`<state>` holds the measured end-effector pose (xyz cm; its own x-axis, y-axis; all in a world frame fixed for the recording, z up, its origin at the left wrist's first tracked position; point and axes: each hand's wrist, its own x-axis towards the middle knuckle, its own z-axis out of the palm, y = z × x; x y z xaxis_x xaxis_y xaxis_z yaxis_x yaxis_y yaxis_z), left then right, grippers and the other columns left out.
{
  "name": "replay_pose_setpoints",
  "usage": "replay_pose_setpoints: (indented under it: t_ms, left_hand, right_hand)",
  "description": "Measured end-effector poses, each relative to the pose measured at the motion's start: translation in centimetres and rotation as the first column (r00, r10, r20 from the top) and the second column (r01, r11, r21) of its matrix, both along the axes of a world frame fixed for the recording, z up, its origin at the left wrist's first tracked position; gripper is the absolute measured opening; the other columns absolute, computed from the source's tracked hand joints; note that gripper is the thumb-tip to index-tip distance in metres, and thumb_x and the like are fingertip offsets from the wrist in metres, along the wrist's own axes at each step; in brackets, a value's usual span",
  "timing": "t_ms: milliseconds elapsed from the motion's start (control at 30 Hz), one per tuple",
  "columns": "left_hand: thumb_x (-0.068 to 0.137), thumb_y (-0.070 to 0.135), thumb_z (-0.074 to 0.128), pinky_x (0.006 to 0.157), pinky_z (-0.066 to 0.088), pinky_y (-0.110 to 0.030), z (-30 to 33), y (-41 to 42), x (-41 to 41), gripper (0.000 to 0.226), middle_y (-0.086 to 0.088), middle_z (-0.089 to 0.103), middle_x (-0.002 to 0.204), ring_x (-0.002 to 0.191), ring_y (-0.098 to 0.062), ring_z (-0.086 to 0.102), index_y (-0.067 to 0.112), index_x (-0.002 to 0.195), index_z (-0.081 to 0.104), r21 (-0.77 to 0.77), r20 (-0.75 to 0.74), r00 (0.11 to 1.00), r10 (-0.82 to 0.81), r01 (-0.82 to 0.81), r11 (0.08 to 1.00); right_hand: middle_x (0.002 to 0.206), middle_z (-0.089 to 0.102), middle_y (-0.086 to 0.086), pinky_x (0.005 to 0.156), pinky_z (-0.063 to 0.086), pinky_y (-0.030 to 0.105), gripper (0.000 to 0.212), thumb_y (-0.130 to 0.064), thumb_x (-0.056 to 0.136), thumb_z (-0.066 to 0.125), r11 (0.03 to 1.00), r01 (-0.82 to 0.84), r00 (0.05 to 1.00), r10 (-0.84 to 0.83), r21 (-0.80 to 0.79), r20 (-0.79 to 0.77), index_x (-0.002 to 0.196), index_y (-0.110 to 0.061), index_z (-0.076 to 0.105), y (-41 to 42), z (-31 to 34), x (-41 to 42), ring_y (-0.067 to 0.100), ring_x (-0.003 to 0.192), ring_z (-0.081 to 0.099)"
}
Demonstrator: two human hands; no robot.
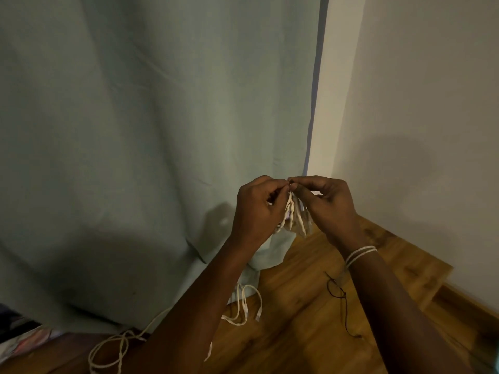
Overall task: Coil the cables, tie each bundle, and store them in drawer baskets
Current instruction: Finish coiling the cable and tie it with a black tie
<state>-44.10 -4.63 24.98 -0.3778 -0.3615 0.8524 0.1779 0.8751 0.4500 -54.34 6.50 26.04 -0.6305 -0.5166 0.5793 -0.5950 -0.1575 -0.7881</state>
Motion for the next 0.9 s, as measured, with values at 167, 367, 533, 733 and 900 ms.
replay_pose_setpoints:
  t_ms: [167,367,533,733,900]
  left_hand:
    - [0.091,0.015,0.067,0.069,0.055,-0.015,1.1,0.3,-0.4,0.014,-0.005,0.074,0.084,0.073,-0.010,0.068,0.005,0.096,0.076,-0.012,-0.022,1.000,-0.008,0.007,1.000]
    - [0.091,0.016,0.069,0.073,0.055,-0.014,2.6,0.8,-1.0,0.017,-0.007,0.075,0.087,0.076,-0.011,0.069,0.003,0.098,0.075,-0.053,-0.068,0.998,-0.009,0.006,0.999]
    - [0.091,0.018,0.067,0.072,0.055,-0.015,3.9,1.2,-1.4,0.019,-0.007,0.074,0.088,0.076,-0.011,0.068,0.002,0.099,0.075,-0.075,-0.118,0.993,-0.002,-0.007,0.997]
    - [0.089,0.021,0.068,0.075,0.057,-0.018,5.7,1.8,-1.5,0.021,-0.008,0.075,0.089,0.077,-0.013,0.070,0.003,0.098,0.075,-0.106,-0.158,0.987,0.005,-0.022,0.994]
    - [0.089,0.025,0.067,0.076,0.059,-0.022,6.2,1.8,-1.6,0.026,-0.008,0.076,0.091,0.078,-0.016,0.070,0.003,0.100,0.076,-0.124,-0.135,0.991,-0.008,-0.009,0.992]
  right_hand:
    - [0.092,0.075,-0.011,0.076,0.056,0.018,0.016,-0.020,0.089,0.072,0.999,0.004,1.000,-0.004,-0.044,0.001,0.103,-0.017,0.078,0.5,1.0,-0.1,0.002,0.086,0.071]
    - [0.093,0.077,0.006,0.083,0.061,0.038,0.017,-0.015,0.088,0.073,0.991,-0.013,1.000,0.017,-0.135,0.025,0.102,-0.007,0.077,1.0,2.2,-0.5,0.018,0.083,0.074]
    - [0.095,0.077,0.008,0.083,0.061,0.033,0.019,-0.012,0.091,0.069,0.984,-0.034,0.999,0.038,-0.172,0.022,0.107,-0.004,0.075,1.3,3.4,-0.5,0.018,0.084,0.074]
    - [0.098,0.076,0.009,0.081,0.060,0.028,0.022,-0.013,0.090,0.071,0.971,-0.040,0.998,0.052,-0.236,0.047,0.108,-0.003,0.074,1.8,4.7,-0.3,0.019,0.084,0.074]
    - [0.099,0.075,0.012,0.085,0.060,0.033,0.021,-0.012,0.088,0.071,0.964,-0.077,0.994,0.094,-0.254,0.058,0.107,-0.003,0.074,2.4,5.2,-0.5,0.025,0.087,0.073]
